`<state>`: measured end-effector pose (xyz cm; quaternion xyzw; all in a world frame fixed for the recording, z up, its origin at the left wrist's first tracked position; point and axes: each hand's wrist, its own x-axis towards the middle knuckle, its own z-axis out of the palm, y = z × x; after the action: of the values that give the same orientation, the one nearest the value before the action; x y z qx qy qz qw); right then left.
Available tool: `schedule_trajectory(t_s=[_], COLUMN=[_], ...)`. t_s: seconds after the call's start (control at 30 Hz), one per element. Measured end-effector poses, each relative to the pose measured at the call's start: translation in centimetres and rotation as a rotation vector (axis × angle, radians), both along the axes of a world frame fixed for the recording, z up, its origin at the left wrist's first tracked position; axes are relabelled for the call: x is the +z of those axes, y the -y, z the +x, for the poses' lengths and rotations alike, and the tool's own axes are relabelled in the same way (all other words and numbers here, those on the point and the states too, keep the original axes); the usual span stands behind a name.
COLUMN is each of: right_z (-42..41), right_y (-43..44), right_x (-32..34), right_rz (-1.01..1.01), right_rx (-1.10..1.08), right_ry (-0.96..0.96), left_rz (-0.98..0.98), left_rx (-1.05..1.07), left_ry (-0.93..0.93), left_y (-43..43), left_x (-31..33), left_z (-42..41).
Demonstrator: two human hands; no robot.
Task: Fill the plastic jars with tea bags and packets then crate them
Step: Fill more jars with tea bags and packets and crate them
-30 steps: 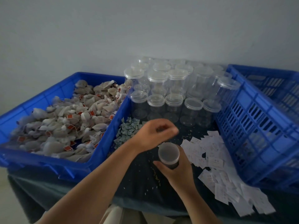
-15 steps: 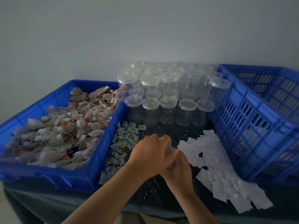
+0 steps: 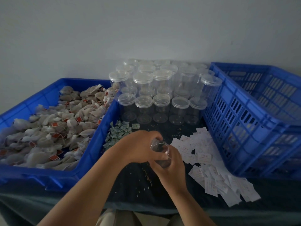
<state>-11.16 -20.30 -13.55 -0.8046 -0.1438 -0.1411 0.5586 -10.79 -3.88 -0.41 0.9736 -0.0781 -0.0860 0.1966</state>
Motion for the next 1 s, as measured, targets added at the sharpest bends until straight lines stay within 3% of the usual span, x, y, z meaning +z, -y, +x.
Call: schedule_trajectory(t_s=[0.13,0.33,0.53,0.57,0.63,0.73,0.8,0.93,1.0], right_z=[0.2,0.1,0.1,0.1,0.1,0.1,0.1,0.1,0.2], right_y=[0.0,0.2,0.3,0.3,0.3,0.1,0.1,0.2,0.2], right_x=[-0.1,0.2,0.3,0.3,0.3,0.3,0.2,-0.1,-0.1], right_rz=[0.038,0.179,0.206,0.215,0.224,0.22,0.224,0.21,0.198], right_rx=[-0.019,0.045,0.065,0.065,0.056,0.053,0.068,0.09,0.089], right_ry=[-0.064,-0.1,-0.094,-0.091,-0.081,-0.095,-0.099,-0.105,-0.103], left_rz=[-0.067,-0.388,-0.903,-0.841,-0.483,0.036,0.067,-0.065,-0.097], left_rx=[0.021,-0.021,0.321,0.397,0.455,0.38,0.373,0.462,0.549], left_ry=[0.1,-0.046,-0.219,-0.178,-0.033,0.242,0.343,0.512,0.49], left_y=[-0.7,-2.3,-4.1,-4.1,-4.2,-4.1,-4.2,-7.1,-10.4], left_x=[-0.8,-2.9,-7.2,-7.9,-9.0,-9.2,-7.9,-1.9,1.0], left_z=[-0.1,-0.6,-1.5,-1.5,-1.3,-1.8,-1.9,-1.1,-0.1])
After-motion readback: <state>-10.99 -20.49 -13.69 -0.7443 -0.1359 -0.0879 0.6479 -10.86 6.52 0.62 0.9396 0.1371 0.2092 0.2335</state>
